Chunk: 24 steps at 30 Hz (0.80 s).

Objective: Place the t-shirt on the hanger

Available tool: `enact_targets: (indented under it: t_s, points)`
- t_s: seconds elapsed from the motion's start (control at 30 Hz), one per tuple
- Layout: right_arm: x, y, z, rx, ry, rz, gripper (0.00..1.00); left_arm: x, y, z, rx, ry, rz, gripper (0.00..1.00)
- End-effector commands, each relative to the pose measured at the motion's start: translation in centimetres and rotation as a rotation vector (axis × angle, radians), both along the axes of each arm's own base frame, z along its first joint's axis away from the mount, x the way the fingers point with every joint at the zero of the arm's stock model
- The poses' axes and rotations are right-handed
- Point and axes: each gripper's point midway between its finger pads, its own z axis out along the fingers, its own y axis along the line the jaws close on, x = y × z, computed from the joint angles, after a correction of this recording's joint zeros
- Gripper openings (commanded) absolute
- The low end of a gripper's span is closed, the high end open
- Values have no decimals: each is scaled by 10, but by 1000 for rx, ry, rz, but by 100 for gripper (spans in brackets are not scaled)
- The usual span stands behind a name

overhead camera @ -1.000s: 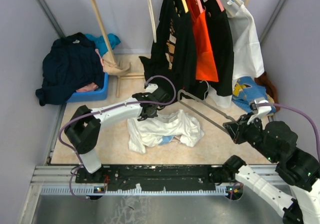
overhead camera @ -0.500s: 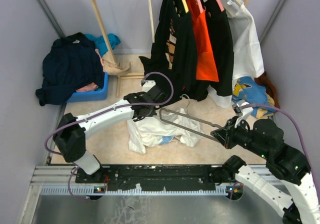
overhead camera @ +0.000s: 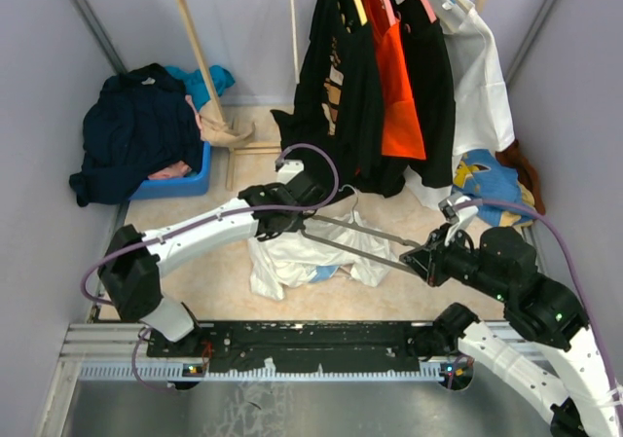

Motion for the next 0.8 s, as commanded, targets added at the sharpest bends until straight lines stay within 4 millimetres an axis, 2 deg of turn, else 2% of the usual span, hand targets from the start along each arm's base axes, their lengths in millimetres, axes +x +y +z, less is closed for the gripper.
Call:
enact_targets:
  t_s: [0.0, 0.33, 0.77]
  points:
    - [17, 0, 25, 57, -112, -51, 0, -6, 2, 13, -22, -16, -1, 0]
    - [26, 9, 20, 59, -97, -49, 0, -7, 6, 28, -31, -48, -5, 0]
    - [27, 26, 4, 35, -24, 23, 0, -10, 15, 29, -1, -46, 2, 0]
